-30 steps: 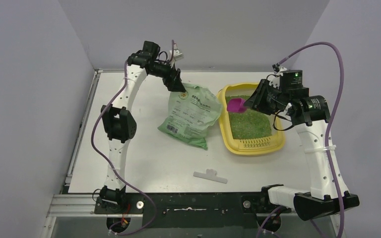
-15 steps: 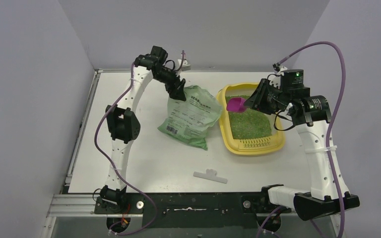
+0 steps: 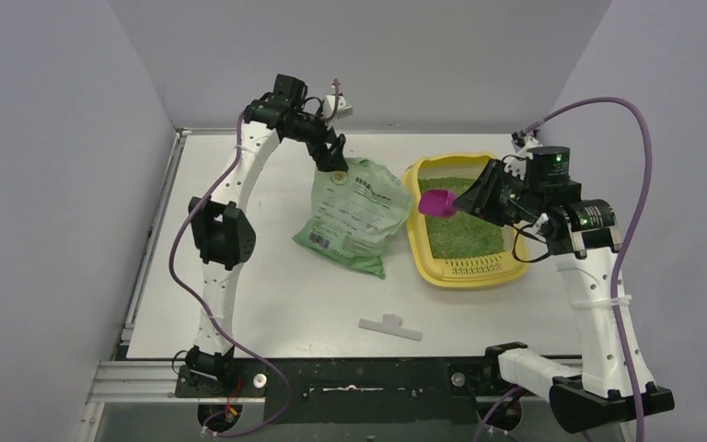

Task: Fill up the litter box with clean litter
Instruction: 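Scoop the cat litter from the cat litter bag.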

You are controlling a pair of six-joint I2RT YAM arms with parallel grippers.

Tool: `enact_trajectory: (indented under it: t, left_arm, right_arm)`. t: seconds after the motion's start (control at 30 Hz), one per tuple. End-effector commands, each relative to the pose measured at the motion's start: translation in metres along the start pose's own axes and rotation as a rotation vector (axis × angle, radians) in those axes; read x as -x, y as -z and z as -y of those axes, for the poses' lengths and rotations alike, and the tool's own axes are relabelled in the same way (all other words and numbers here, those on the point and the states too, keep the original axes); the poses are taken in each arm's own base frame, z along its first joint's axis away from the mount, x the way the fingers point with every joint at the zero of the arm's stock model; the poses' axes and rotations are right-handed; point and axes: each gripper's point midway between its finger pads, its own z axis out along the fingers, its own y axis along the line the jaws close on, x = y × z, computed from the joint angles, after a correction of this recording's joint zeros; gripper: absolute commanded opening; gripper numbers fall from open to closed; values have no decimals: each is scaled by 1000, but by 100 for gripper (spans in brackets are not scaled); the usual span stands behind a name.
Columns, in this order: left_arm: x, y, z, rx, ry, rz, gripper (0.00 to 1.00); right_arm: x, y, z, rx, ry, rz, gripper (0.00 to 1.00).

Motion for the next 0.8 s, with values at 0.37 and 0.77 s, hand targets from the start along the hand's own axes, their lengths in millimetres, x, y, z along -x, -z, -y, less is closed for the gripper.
enact_trajectory:
  t: [0.37, 0.77]
  left_arm:
    - [24, -12, -13, 1, -154, 89, 97]
    - [1, -17, 1, -31, -160, -10, 96]
  right_arm:
    - [-42, 28, -4, 197, 60, 143, 0]
    - [-63, 21, 7, 190, 148, 69, 0]
